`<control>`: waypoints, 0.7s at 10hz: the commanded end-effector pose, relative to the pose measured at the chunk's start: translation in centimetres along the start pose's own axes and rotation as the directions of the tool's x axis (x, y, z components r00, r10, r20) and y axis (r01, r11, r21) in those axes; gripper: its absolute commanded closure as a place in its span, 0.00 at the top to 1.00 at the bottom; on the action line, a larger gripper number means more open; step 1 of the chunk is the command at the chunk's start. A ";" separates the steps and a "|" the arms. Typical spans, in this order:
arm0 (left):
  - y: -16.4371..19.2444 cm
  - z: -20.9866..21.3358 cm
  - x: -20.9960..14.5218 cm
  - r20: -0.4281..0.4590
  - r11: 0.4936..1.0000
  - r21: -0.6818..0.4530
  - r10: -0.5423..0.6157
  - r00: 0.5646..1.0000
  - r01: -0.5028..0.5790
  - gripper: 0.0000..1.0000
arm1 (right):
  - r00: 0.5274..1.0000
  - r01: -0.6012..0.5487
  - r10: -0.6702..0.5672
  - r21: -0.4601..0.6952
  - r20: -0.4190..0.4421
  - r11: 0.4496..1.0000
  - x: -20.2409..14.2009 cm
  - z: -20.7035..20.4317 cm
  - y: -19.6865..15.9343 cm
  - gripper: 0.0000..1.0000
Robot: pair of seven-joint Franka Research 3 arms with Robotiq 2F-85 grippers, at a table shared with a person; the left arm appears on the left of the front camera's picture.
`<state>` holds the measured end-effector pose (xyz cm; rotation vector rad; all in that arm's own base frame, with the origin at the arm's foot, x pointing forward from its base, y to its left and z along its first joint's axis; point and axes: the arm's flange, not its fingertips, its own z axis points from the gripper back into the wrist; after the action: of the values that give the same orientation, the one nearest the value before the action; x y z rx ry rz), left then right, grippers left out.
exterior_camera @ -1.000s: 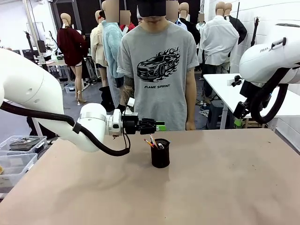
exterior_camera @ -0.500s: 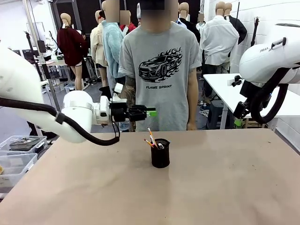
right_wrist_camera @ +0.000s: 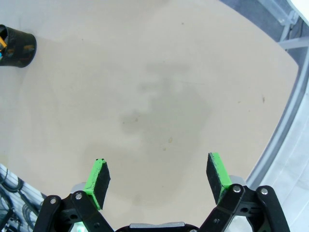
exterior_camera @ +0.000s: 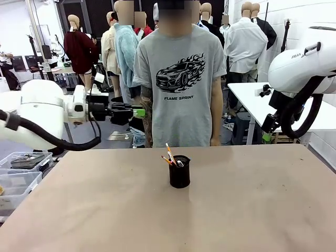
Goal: Place the pens into the pen holder.
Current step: Pick up a writing instrument from the table and place it into the Pen holder.
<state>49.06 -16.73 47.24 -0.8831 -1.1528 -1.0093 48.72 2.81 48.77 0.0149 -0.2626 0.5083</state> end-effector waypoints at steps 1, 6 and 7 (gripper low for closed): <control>-0.8 1.4 1.3 -0.180 0.998 0.056 0.050 0.982 -0.040 0.50 | 1.000 -0.001 0.001 -0.016 -0.006 1.000 0.0 -0.1 0.1 1.00; -2.3 3.7 0.2 -0.555 0.958 0.204 0.285 0.782 -0.204 0.50 | 1.000 -0.001 0.001 -0.016 -0.006 1.000 0.0 -0.1 0.1 1.00; -2.8 3.8 -0.4 -0.588 0.951 0.223 0.308 0.748 -0.216 0.50 | 1.000 -0.001 0.001 -0.016 -0.006 1.000 0.0 -0.1 0.1 1.00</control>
<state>45.97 -13.88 46.21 -0.4979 -0.5831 -0.8701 48.72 2.82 48.77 0.0149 -0.2627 0.5085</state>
